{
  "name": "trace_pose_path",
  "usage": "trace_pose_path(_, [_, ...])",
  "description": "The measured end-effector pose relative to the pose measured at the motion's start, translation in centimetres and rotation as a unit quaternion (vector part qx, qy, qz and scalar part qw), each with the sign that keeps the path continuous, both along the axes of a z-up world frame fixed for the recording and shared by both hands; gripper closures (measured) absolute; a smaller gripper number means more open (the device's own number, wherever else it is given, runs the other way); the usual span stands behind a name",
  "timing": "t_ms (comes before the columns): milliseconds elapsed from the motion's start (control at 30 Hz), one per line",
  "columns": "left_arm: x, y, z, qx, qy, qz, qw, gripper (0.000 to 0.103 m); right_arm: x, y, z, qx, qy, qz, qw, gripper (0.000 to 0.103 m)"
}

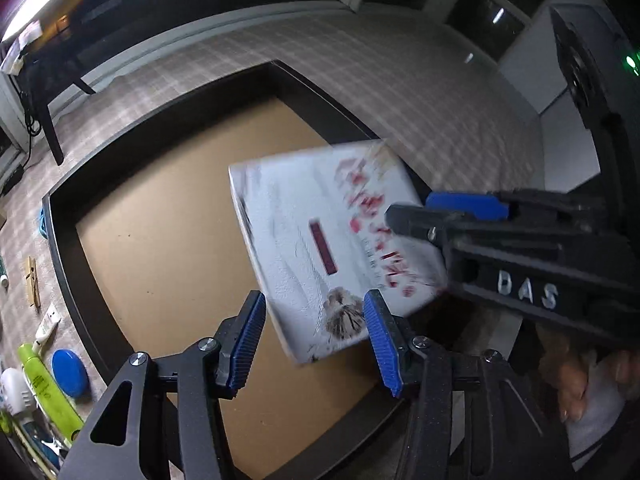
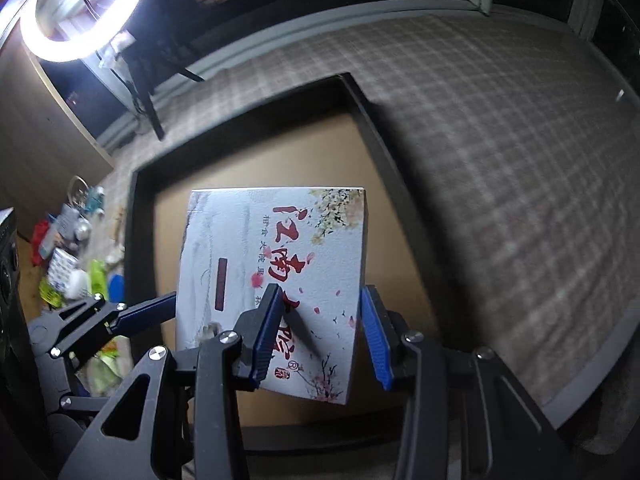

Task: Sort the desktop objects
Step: 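Carry the white box into the tray and open the right gripper, then grasp the blue tape measure with right gripper while left grasps yellow straw packet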

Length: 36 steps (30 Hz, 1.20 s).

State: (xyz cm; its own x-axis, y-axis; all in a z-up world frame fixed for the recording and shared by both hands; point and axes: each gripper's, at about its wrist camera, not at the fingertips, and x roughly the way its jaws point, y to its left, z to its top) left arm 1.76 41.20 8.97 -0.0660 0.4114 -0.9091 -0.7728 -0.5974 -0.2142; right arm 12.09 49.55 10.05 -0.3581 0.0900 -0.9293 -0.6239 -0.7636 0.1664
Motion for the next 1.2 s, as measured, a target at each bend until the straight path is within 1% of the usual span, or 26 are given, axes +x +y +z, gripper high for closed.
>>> trace_pose_path(133, [0.3, -1.1, 0.8, -0.004, 0.009, 0.004, 0.9999, 0.055, 0.7, -0.2, 0.2, 0.036, -0.015, -0.015, 0.999, 0.065])
trace_pose_path(200, [-0.2, -1.1, 0.7, -0.004, 0.013, 0.011, 0.9998, 0.055, 0.5, -0.5, 0.4, 0.037, -0.013, -0.013, 0.999, 0.065])
trace_pose_path(300, [-1.0, -3.0, 0.7, -0.01, 0.018, 0.027, 0.9994, 0.055, -0.2, -1.6, 1.0, 0.043, -0.006, 0.0, 0.999, 0.065])
trace_pose_path(367, [-1.8, -5.1, 0.8, -0.019, 0.028, 0.046, 0.9984, 0.055, -1.2, -2.8, 1.5, 0.047, 0.001, 0.021, 0.999, 0.065])
trace_pose_path(500, [-3.7, -9.5, 1.0, -0.026, 0.033, 0.09, 0.9951, 0.055, -4.0, -5.8, 2.1, 0.05, 0.012, 0.066, 0.996, 0.065])
trace_pose_path(533, [-4.5, -11.3, 1.1, -0.031, 0.035, 0.11, 0.9929, 0.055, -4.9, -6.7, 2.2, 0.051, 0.015, 0.08, 0.995, 0.065])
trace_pose_path(633, [-5.7, -15.6, 0.8, -0.043, 0.042, 0.149, 0.9869, 0.055, -7.5, -8.9, 2.5, 0.046, 0.023, 0.122, 0.991, 0.065])
trace_pose_path(700, [-6.7, -19.0, 0.3, -0.054, 0.04, 0.184, 0.9806, 0.055, -9.0, -10.2, 2.6, 0.045, 0.026, 0.147, 0.988, 0.065])
trace_pose_path(733, [-7.3, -21.5, 0.0, -0.058, 0.035, 0.21, 0.9753, 0.055, -9.8, -10.9, 2.5, 0.042, 0.028, 0.161, 0.986, 0.065])
trace_pose_path(767, [-7.5, -22.6, -0.3, -0.06, 0.032, 0.223, 0.9723, 0.055, -10.2, -11.5, 2.5, 0.039, 0.029, 0.169, 0.984, 0.065])
trace_pose_path(867, [-8.3, -28.6, -1.4, -0.069, 0.018, 0.284, 0.956, 0.055, -12.3, -13.5, 2.2, 0.034, 0.029, 0.205, 0.978, 0.065])
trace_pose_path(933, [-8.5, -31.3, -1.8, -0.073, 0.013, 0.316, 0.9459, 0.055, -13.7, -15.1, 1.8, 0.032, 0.026, 0.226, 0.973, 0.065])
trace_pose_path(967, [-8.6, -33.0, -2.2, -0.076, 0.008, 0.336, 0.9386, 0.055, -14.4, -15.9, 1.5, 0.031, 0.024, 0.237, 0.971, 0.065])
trace_pose_path(1033, [-8.6, -35.3, -3.0, -0.082, -0.002, 0.358, 0.93, 0.055, -15.7, -17.3, 1.0, 0.028, 0.018, 0.257, 0.966, 0.065])
trace_pose_path(1100, [-8.5, -36.6, -3.5, -0.088, -0.011, 0.368, 0.9255, 0.055, -16.9, -18.9, 0.2, 0.026, 0.009, 0.278, 0.96, 0.065])
trace_pose_path(1200, [-8.7, -37.5, -4.4, -0.085, -0.03, 0.381, 0.92, 0.055, -18.7, -20.8, -1.1, 0.014, -0.007, 0.302, 0.953, 0.065])
